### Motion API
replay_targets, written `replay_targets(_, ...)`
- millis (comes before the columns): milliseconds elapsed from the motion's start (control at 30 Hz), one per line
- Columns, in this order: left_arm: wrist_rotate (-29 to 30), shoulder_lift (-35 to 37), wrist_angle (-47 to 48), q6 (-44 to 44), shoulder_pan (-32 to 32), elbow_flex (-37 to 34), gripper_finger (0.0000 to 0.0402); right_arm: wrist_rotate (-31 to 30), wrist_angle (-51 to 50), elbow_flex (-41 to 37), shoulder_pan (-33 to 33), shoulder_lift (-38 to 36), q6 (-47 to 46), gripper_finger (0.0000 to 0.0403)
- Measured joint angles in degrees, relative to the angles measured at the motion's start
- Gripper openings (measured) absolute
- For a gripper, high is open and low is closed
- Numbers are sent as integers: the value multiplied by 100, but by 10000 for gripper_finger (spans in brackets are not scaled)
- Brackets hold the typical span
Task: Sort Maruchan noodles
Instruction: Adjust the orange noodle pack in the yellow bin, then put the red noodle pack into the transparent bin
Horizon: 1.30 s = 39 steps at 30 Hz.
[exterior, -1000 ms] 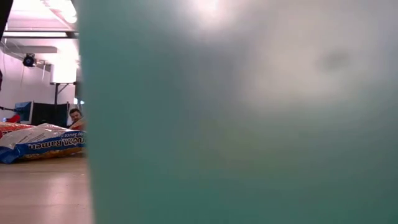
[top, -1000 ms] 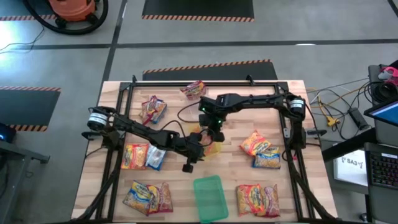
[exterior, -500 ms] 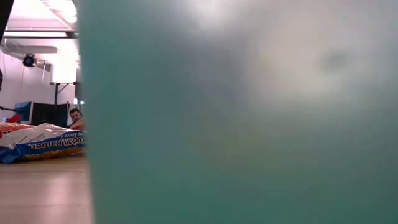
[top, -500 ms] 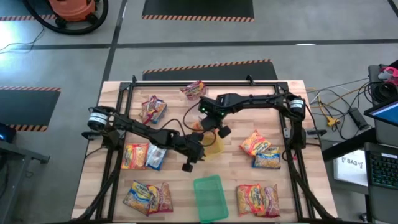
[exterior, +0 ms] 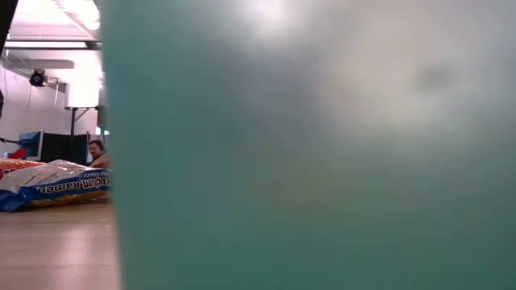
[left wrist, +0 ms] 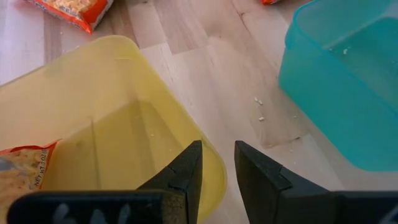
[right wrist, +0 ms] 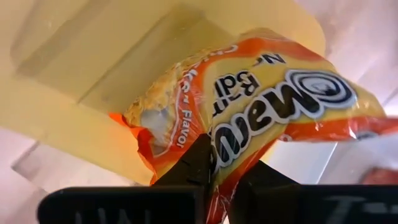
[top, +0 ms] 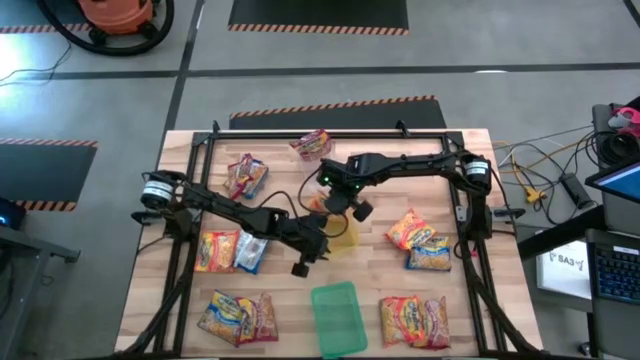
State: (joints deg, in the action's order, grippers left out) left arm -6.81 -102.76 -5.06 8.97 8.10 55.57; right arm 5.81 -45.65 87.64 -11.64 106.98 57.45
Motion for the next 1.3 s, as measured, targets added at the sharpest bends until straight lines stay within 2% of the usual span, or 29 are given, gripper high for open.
replay_targets(400, 0, 0, -2, -90, 0, 0, 76, -39, 194, 0, 0, -37, -238, 88)
replay_targets(600, 2, 0, 3, -92, 0, 0, 75, -615, 267, 0, 0, -303, -291, 111)
replay_targets(733, 2, -2, 4, -92, 0, 0, 75, -1068, 262, 0, 8, -608, -786, 112)
replay_targets(833, 2, -2, 4, -92, 2, 0, 75, -1023, 209, 0, 31, -868, -1627, 109)
replay_targets(933, 2, -2, 3, -105, 12, 0, 75, -772, -69, 1, 66, -1064, -2741, 103)
replay_targets(1033, 10, -2, -11, -109, 41, 0, 75, 234, -577, 1, 66, -1190, -3605, 93)
replay_targets(1133, 32, 4, -176, -94, 76, -9, 75, 1325, -933, -43, 175, -1199, -3889, 83)
replay_targets(1200, 147, 55, -191, -40, 100, -9, 76, 1458, -979, -55, 364, -1162, -3995, 80)
replay_targets(1300, 173, 236, -161, -3, 177, -11, 76, 1239, -1042, -76, 659, -1112, -4036, 80)
